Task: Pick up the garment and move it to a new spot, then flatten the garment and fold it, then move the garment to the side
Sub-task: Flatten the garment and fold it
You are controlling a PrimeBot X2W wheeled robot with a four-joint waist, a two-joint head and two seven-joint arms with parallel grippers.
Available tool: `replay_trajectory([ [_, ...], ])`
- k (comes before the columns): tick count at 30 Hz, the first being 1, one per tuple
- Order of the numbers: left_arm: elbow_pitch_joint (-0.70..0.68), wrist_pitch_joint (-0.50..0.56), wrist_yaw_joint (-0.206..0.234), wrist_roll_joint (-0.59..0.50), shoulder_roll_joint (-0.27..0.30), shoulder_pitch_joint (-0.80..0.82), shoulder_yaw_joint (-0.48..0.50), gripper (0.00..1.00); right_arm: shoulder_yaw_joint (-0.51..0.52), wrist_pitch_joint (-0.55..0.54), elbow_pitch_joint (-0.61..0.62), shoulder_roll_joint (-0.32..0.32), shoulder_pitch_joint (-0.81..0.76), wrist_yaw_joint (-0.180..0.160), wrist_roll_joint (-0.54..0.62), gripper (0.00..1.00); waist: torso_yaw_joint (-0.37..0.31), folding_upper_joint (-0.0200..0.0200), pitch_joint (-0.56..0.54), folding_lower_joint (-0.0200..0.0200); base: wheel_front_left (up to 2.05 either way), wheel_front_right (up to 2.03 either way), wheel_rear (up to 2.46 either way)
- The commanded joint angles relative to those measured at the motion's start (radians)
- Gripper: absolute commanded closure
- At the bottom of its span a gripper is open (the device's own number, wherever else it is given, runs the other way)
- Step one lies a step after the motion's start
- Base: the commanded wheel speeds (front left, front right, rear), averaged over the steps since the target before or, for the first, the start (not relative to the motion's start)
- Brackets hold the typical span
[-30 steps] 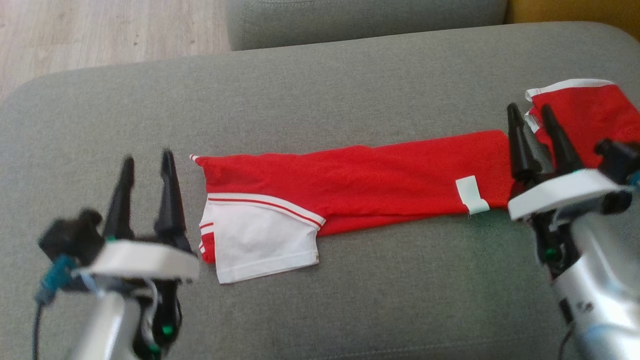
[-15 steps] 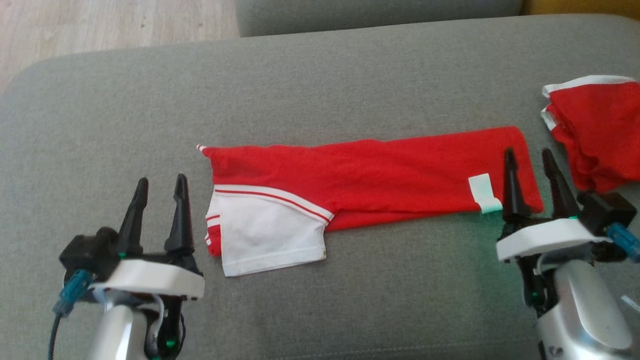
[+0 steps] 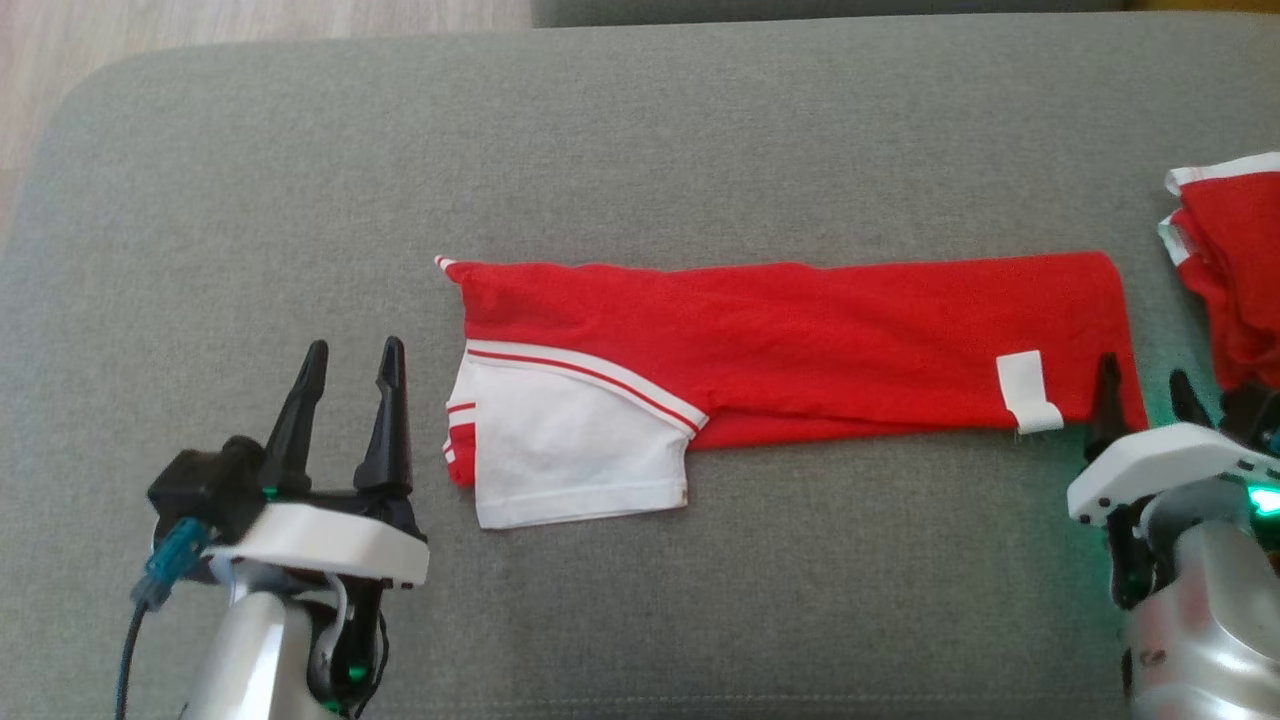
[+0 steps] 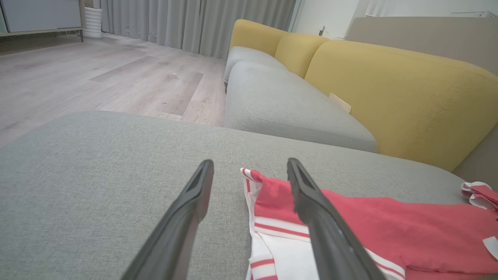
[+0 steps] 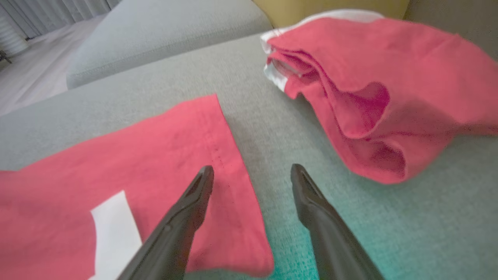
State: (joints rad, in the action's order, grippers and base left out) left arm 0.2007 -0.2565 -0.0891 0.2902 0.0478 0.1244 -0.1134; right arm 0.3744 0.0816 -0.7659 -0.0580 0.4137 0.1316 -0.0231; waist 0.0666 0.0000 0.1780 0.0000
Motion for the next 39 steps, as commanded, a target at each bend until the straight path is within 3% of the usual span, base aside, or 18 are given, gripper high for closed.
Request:
replay_trajectory([
  [1,-0.027,-0.005,-0.002,-0.013,0.003,0.044,0.04,0.0,-0.013,0.0,0.008,0.006,0.041,-0.001,0.01,0.0,0.004,0.0,0.004,0.0,0.0,0.0,0.0],
  [11,-0.025,-0.005,0.0,-0.007,0.003,0.053,0.045,0.0,-0.096,-0.014,-0.168,0.008,0.093,-0.001,-0.078,0.0,0.001,0.0,0.015,0.0,0.0,0.0,0.0],
  [12,-0.024,-0.005,0.0,-0.007,0.003,0.054,0.044,0.0,-0.108,-0.016,-0.18,0.008,0.097,-0.001,-0.088,0.07,-0.001,0.0,0.015,0.0,0.0,0.0,0.0],
  [13,-0.024,-0.005,0.001,-0.006,0.003,0.056,0.044,0.0,-0.117,-0.016,-0.189,0.008,0.1,-0.001,-0.096,0.62,-0.003,0.0,0.015,0.0,0.0,0.0,0.0],
  [14,-0.024,-0.005,0.001,-0.006,0.003,0.057,0.044,0.0,-0.123,-0.014,-0.195,0.008,0.103,-0.001,-0.101,1.0,-0.005,0.0,0.015,0.0,0.0,0.0,0.0],
  [22,-0.025,-0.005,0.002,-0.005,0.002,0.058,0.044,0.0,-0.094,0.004,-0.201,-0.026,0.113,-0.001,-0.084,1.0,-0.013,0.0,0.011,0.0,0.0,0.0,0.0],
  [31,-0.019,-0.005,0.0,-0.007,0.002,0.055,0.047,0.0,0.07,0.051,-0.167,-0.121,0.15,-0.001,-0.009,1.0,-0.016,0.0,-0.001,0.0,0.0,0.0,0.0],
  [35,-0.017,-0.005,0.001,-0.005,0.002,0.045,0.046,0.0,0.097,0.071,-0.136,-0.101,0.161,-0.001,0.017,1.0,-0.018,0.0,-0.022,0.0,0.0,0.0,0.0],
  [39,-0.016,-0.005,0.003,-0.003,0.002,0.032,0.043,0.0,0.055,0.076,-0.088,-0.05,0.159,-0.001,0.019,1.0,-0.02,0.0,-0.052,0.0,0.0,0.0,0.0],
])
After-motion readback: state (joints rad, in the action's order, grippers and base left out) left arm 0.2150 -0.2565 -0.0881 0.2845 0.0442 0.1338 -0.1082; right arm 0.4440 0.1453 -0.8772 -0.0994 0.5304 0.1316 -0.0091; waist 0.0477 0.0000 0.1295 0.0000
